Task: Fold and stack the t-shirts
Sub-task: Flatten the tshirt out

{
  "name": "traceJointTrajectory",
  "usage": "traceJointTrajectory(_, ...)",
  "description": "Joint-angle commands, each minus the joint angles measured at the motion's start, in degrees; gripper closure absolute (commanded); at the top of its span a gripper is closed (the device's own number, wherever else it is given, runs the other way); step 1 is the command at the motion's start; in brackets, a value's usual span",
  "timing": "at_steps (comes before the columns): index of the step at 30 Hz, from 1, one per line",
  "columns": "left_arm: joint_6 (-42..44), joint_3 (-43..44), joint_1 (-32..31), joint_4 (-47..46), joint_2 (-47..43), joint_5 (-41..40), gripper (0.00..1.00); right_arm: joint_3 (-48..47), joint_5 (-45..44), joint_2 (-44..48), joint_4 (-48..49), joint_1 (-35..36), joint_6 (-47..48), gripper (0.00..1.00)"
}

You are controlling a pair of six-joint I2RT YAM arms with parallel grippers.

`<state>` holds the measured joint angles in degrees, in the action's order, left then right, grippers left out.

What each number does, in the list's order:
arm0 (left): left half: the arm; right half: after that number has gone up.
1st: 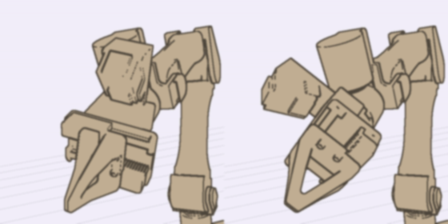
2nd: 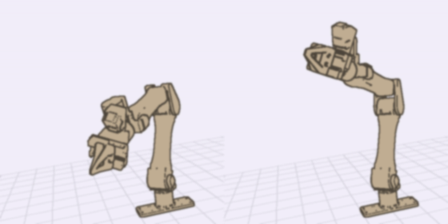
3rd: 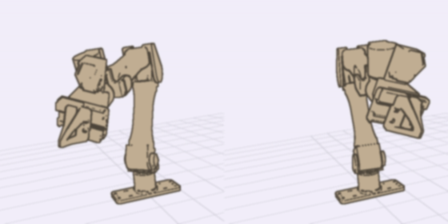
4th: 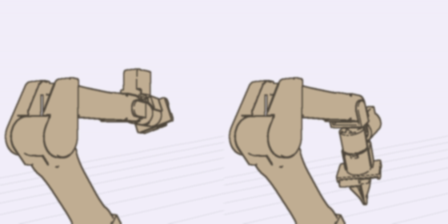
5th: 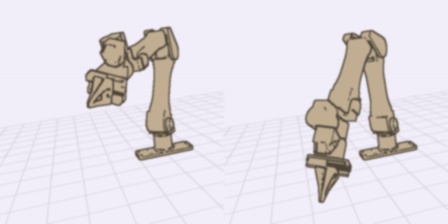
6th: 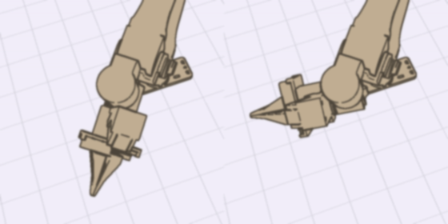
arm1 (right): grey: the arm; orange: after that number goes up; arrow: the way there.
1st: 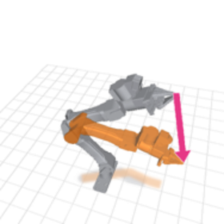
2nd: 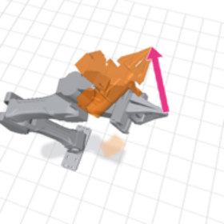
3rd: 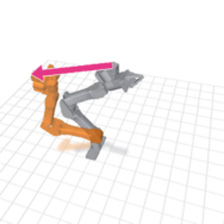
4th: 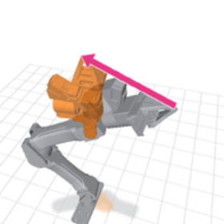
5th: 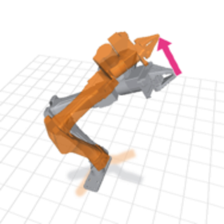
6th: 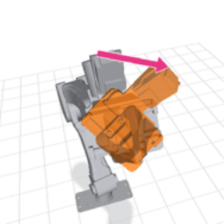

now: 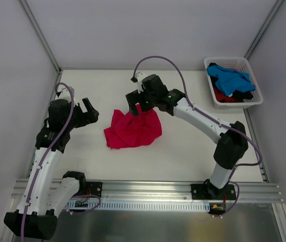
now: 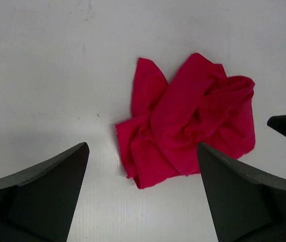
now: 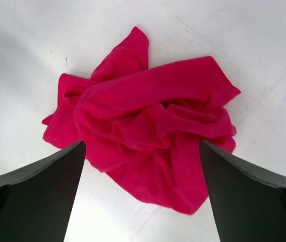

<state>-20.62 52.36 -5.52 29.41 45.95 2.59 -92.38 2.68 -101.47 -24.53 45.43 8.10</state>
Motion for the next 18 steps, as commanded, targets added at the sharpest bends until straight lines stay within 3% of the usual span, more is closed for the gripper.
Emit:
traceJointTrajectory(1,-0.38,1.86,-1.23,0.03,1.42,9.72,0.10,-0.52,-4.43,8.72,-2.35,-1.56,-3.34,0.01)
traceJointTrajectory(4,-1.17,3.80,-2.39,2.93,1.24,5.16,0.10,-3.76,4.34,12.95,-5.07,-9.03,-7.92,0.02)
traceJointTrajectory(5,-1.61,4.24,-2.39,3.89,1.42,3.49,0.09,-4.82,4.53,13.75,-6.56,-8.17,-7.14,0.02)
traceJointTrajectory(7,-4.85,5.56,-2.30,7.39,1.68,-2.22,0.04,-6.75,1.04,14.28,-10.68,-3.19,2.07,0.01)
traceJointTrajectory(8,-6.61,5.91,-1.96,8.46,1.94,-4.59,0.01,-6.85,-1.86,13.50,-11.93,2.59,3.92,0.01)
traceJointTrajectory(11,-13.46,5.22,0.93,10.41,0.99,-4.35,0.01,-4.14,-11.88,11.30,-12.47,7.90,2.63,0.01)
traceJointTrajectory(18,-17.33,2.75,4.98,16.81,-1.75,-7.42,0.03,2.29,-19.17,4.54,-0.18,16.52,3.49,0.04)
